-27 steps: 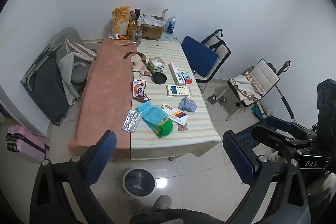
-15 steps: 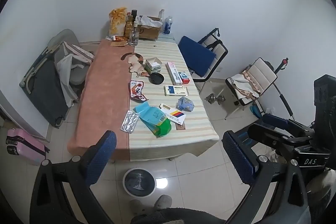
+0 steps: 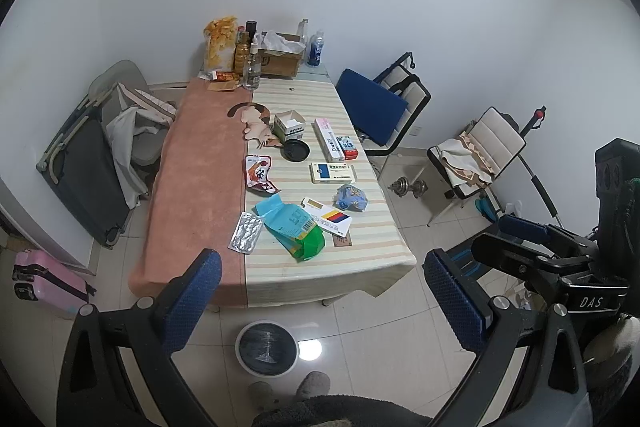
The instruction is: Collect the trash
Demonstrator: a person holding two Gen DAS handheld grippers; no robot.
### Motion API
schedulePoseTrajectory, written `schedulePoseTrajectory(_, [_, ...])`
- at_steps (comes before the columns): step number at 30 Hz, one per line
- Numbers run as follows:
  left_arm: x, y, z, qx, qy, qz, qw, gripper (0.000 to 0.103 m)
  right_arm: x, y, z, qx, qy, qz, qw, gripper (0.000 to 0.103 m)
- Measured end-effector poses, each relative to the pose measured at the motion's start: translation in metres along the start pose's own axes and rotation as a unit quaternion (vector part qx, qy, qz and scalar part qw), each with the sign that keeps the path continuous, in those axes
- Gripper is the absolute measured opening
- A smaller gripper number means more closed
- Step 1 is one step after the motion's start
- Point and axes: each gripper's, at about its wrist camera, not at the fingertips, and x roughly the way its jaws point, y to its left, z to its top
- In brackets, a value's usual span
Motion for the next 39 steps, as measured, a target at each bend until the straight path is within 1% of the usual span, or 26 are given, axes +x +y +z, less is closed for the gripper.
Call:
schedulePoseTrajectory(28, [-0.0069,-0.0084,-0.0018,0.001,-0.004,-0.002,1.0,0.103,-0.0036,0.0024,-0.0026,-0.002,-0.001,0.001,1.0,0.103])
schedulePoseTrajectory(39, [-0.0064,-0.0059,-0.0049,0.001,-0.005,-0.003,1.0,0.103,-0.0053,0.0057,-0.0047,-0.003,0.0,0.001,1.0,0.103])
